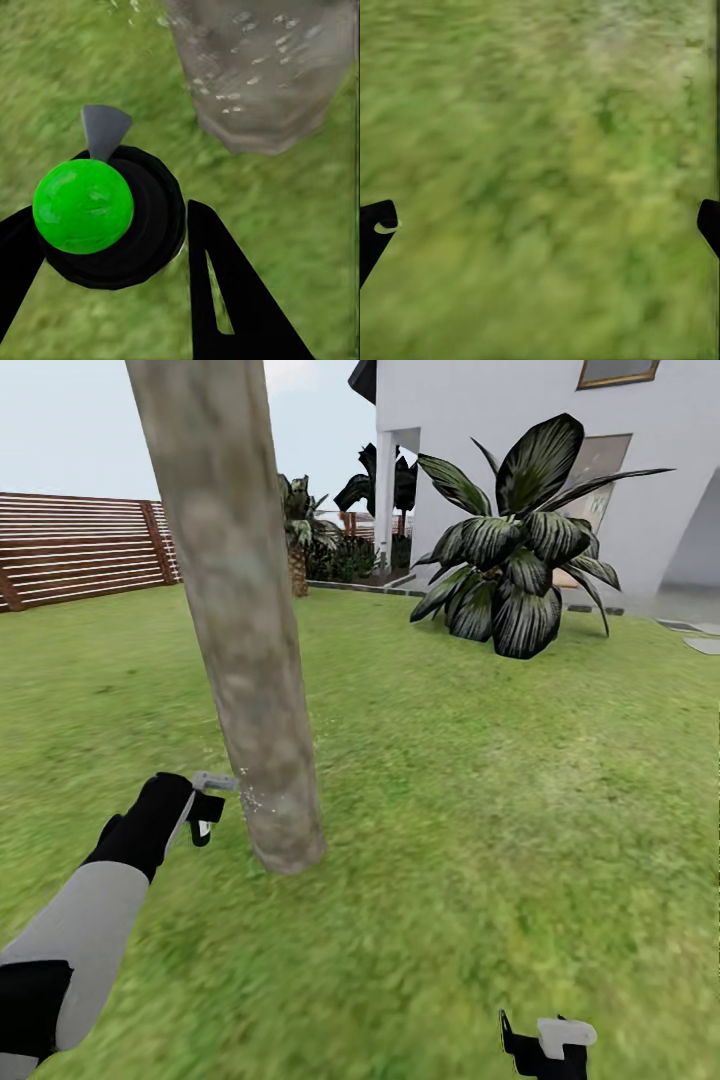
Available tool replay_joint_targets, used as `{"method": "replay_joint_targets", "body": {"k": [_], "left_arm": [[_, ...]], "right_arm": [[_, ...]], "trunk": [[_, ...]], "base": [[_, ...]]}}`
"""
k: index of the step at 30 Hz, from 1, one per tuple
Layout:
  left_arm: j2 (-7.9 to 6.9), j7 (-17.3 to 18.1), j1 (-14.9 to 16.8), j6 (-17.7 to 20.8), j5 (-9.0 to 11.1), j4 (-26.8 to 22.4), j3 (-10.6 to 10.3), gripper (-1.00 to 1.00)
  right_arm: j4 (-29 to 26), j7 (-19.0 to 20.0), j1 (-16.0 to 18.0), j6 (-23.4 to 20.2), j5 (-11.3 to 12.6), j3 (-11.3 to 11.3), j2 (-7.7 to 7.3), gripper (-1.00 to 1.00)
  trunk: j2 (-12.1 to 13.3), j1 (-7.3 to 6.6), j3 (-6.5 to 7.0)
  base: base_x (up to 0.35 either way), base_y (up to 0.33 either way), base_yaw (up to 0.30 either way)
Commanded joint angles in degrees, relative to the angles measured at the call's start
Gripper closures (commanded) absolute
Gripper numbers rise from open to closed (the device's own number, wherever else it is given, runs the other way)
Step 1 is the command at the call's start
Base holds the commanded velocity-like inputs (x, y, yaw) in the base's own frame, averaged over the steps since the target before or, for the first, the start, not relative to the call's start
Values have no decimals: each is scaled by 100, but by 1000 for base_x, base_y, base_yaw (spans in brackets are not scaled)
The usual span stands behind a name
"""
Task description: In the garden, pick up the pesticide atomizer on the floor and spray pesticide onto both trees until each tree trunk is fully covered.
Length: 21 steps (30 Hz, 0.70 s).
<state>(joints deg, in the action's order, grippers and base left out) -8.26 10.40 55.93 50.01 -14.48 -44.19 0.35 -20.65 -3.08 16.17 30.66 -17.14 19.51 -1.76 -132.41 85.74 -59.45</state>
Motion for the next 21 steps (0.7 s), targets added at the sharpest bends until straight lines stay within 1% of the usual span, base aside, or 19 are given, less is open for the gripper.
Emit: {"method": "replay_joint_targets", "body": {"k": [1, 4, 7, 9, 10, 12, 14, 17, 21], "left_arm": [[0, -6, 3, 0, -2, -10, 18, 100], [-9, -26, 9, -8, -2, -27, 38, 100], [-11, -45, 17, -9, -2, -31, 44, 100], [-60, -36, 8, -9, -5, -29, 67, 100], [-81, -26, 7, -9, -8, -29, 103, 100], [-92, -19, -20, -23, -10, -29, 267, 100], [-70, -53, -69, -46, -11, -23, 331, 100], [-42, -65, -76, -48, -11, -20, 350, 100], [-22, -73, -78, -44, -5, -20, 360, 100]], "right_arm": [[0, 0, 0, 1, 0, 0, 0, -100], [5, 0, 0, -2, -6, 0, -1, -100], [2, 0, 0, -3, -4, 0, -1, -100], [0, 0, 0, -3, -1, 0, 0, -100], [0, 0, 0, -1, -1, 0, 0, -100], [0, 0, 0, -2, 0, 0, 0, -100], [0, 0, 0, -4, -1, -4, 0, -100], [0, 0, 0, -4, -1, -7, 0, -100], [0, 0, 0, -3, -3, -9, 0, -100]], "trunk": [[0, 0, 0], [0, 0, 0], [0, 0, 0], [0, 0, 0], [0, 0, 0], [0, 0, 0], [0, 0, 0], [0, 0, 0], [0, 0, 0]], "base": [[94, -265, 0], [104, -217, 0], [186, -29, 0], [34, -4, 0], [10, -1, 0], [4, -30, 0], [1, -209, 2], [0, -259, 72], [0, -270, 238]]}}
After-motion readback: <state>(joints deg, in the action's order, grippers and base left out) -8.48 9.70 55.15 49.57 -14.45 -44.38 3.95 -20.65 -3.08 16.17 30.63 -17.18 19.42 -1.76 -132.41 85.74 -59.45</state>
